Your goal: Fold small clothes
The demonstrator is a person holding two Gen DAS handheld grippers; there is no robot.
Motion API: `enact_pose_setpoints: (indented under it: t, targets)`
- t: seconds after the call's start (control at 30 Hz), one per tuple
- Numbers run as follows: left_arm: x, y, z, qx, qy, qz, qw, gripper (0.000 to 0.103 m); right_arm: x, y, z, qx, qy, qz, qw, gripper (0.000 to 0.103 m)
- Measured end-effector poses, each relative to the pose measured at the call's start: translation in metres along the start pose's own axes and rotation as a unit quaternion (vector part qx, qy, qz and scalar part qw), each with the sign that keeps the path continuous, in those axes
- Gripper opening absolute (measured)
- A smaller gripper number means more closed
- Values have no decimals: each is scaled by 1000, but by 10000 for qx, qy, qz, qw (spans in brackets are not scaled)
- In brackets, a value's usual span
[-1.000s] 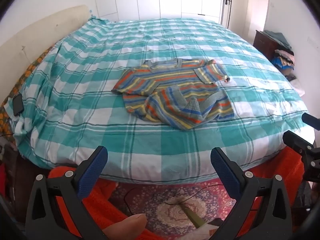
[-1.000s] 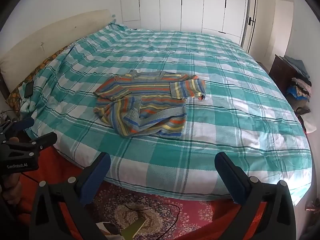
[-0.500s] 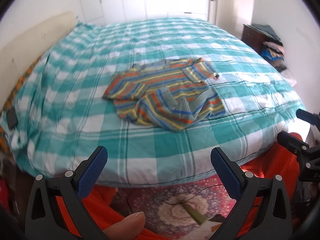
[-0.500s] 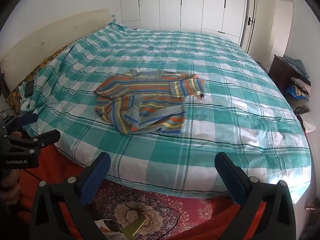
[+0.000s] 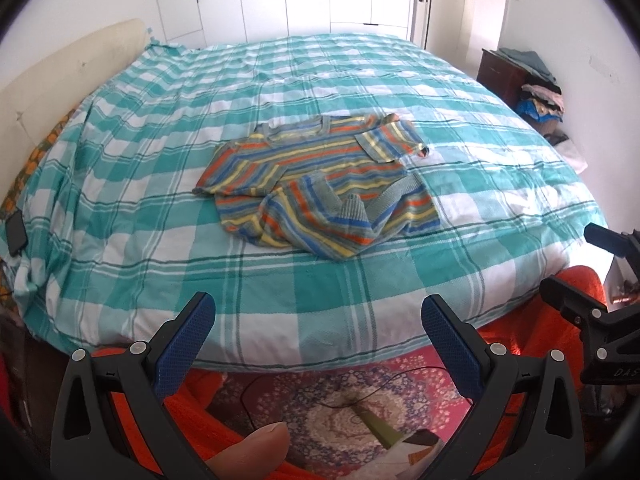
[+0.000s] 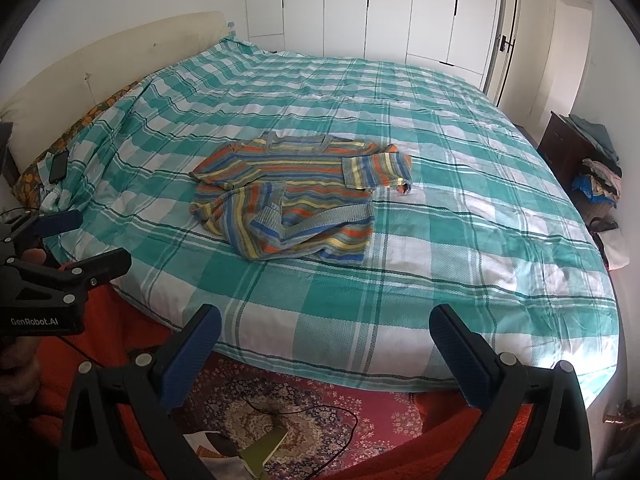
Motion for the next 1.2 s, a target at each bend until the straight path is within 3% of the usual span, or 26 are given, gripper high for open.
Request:
enact_pose_setpoints:
  t: [0.63,0.9,1.03,1.2]
  targets:
    - [2,-6,-15,4,233,-37,9997,103,-3,1,0,2,60,23,10000,103]
    - [3,-11,-1,242,-144,-51,9996,103,-3,0,-3,26,30,-2,10000,103]
    - [17,-22,24,729,66,-352,9967,103,7,-10,-9,-70,-10,-239,9997,103]
    - [35,-38,79,1158,-159,-603,9913,103,20,-18,-28,-342,54,-467,9983,103]
Point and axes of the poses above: each gripper's, at about its wrist camera, not at the fingertips, and y roughly the way its jaws point, z to its left, x to its top, the point moved 8 cm from there along y, roughly the way its jaws point, and after that the axes turned 11 degrees about -z, right-handed, at the moved point
